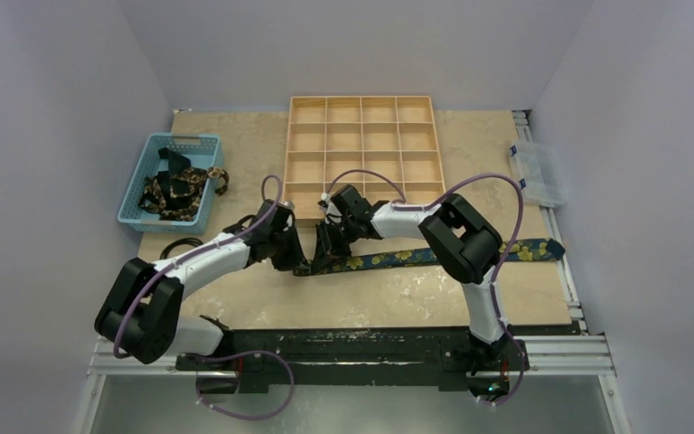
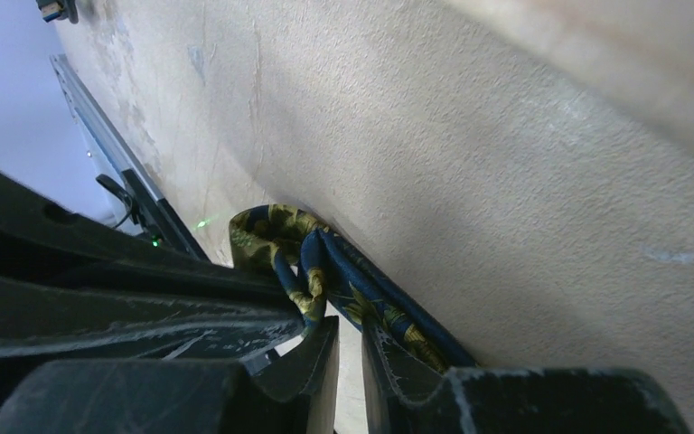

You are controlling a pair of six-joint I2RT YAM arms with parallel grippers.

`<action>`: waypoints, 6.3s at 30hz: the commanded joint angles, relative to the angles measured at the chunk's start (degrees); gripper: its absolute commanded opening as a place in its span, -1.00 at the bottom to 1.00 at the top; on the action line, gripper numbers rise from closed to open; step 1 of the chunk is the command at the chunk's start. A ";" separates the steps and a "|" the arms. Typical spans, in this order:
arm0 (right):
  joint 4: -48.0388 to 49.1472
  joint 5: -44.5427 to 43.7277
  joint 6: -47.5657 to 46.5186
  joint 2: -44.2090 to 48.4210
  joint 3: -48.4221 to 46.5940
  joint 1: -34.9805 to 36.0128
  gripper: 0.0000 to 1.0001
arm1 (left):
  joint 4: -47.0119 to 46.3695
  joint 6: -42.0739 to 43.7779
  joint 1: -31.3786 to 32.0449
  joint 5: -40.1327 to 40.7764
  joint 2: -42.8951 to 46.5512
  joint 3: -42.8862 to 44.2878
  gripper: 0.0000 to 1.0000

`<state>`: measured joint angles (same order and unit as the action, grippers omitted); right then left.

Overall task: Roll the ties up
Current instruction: Roll the tie at the center of the board.

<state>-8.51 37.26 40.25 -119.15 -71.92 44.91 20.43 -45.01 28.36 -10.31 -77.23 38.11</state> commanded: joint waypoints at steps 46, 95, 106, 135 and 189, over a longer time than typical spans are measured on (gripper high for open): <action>-4.65 -7.40 -0.70 -2.43 -2.39 0.33 -0.70 | 8.29 -2.65 -2.28 7.44 10.78 -1.32 -0.30; -7.75 -5.90 -0.64 4.33 -8.00 0.01 -0.55 | -3.49 4.64 -1.39 -4.59 -1.03 -5.62 -0.97; -7.12 -3.95 -0.03 2.98 -9.06 0.15 -0.42 | -4.02 10.54 -0.99 -5.18 -1.78 -6.32 -0.98; -5.38 -4.03 -4.62 0.12 -4.60 0.27 -1.00 | 2.08 17.54 -0.85 -2.30 4.61 -0.60 -0.42; -2.54 0.83 -5.23 0.76 -3.65 0.20 -1.00 | -6.18 85.07 7.84 -6.47 0.39 -4.51 -0.17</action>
<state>-11.57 37.01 35.97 -118.83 -75.13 44.97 15.77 38.63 35.38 -19.25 -75.07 32.36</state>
